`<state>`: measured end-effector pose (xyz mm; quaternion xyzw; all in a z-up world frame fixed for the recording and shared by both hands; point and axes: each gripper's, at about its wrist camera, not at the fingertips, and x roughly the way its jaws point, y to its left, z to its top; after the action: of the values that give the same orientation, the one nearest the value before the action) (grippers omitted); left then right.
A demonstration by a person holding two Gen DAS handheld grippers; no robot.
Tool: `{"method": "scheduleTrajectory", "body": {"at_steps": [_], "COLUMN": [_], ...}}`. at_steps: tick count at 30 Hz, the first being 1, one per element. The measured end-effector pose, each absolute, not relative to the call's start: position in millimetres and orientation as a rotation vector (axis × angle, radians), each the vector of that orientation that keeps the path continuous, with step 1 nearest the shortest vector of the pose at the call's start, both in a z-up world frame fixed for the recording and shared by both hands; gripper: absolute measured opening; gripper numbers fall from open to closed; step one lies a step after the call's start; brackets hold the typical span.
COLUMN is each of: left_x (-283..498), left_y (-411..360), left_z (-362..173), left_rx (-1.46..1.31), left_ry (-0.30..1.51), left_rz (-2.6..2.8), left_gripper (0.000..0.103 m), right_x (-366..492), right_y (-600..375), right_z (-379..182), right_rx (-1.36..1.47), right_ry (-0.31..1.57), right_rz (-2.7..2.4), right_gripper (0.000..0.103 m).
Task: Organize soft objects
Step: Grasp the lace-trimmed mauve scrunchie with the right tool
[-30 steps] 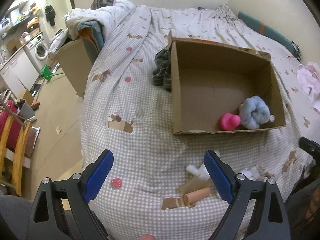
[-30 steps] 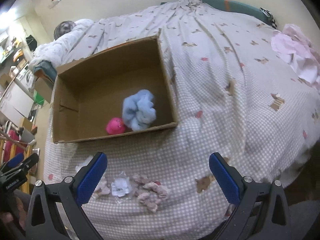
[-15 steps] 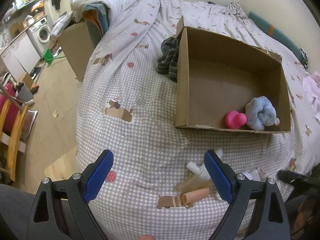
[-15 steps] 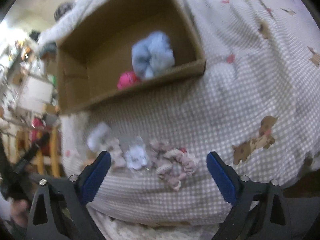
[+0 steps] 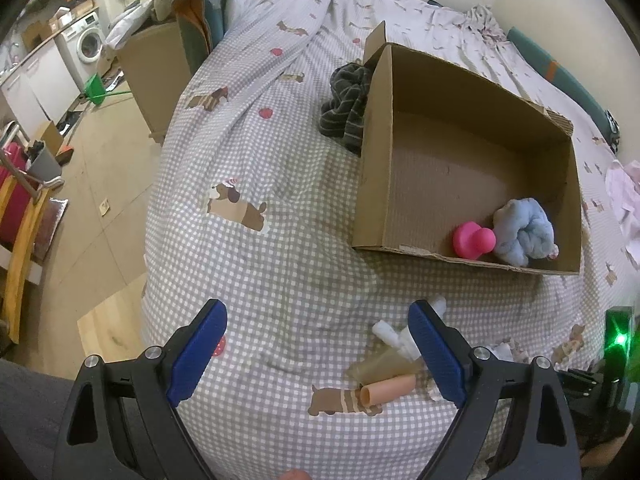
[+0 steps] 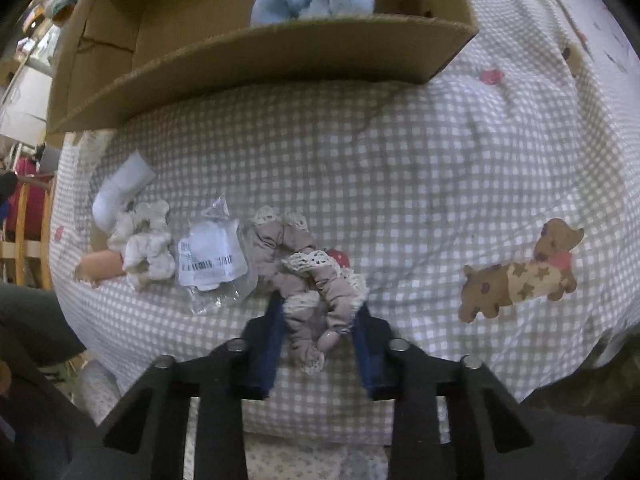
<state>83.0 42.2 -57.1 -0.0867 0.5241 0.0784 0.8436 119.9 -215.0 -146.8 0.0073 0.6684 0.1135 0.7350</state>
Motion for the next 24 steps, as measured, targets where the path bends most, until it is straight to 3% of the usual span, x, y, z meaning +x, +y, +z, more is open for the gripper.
{"method": "scheduleTrajectory", "body": {"at_steps": [11,15,18,20,24], "left_x": [84.5,87.5,91.1,94.0,98.8], "left_y": [43.7,45.4,43.4,35.3,9.3], "left_z": [-64.4,-77.9,-90.7,-99.4,-113.7], "left_rx": [-0.196,-0.213,-0.256,-0.265,-0.226], "left_ry": [1.137,1.197,1.254,1.298,1.36], "left_rz": [0.171,0.168,0.136,0.091,-0.013], "left_gripper": [0.091,0.091,0.079,0.064,0.061], "right_x": [124.0,119.9,116.4,116.9,120.2], "right_y": [-240.6,-234.2,-234.6,-231.3,-223.8], "right_z": [-74.8,-62.1,-63.3,-62.1,-70.7], "right_rx": [0.14,0.163,0.183,0.193,0.202], "right_ry": [1.167,1.139,1.145,1.141,1.146], "right_rz": [0.244,0.287,0.308,0.32,0.34], "right_gripper": [0.017,0.017,0.017,0.017,0.017]}}
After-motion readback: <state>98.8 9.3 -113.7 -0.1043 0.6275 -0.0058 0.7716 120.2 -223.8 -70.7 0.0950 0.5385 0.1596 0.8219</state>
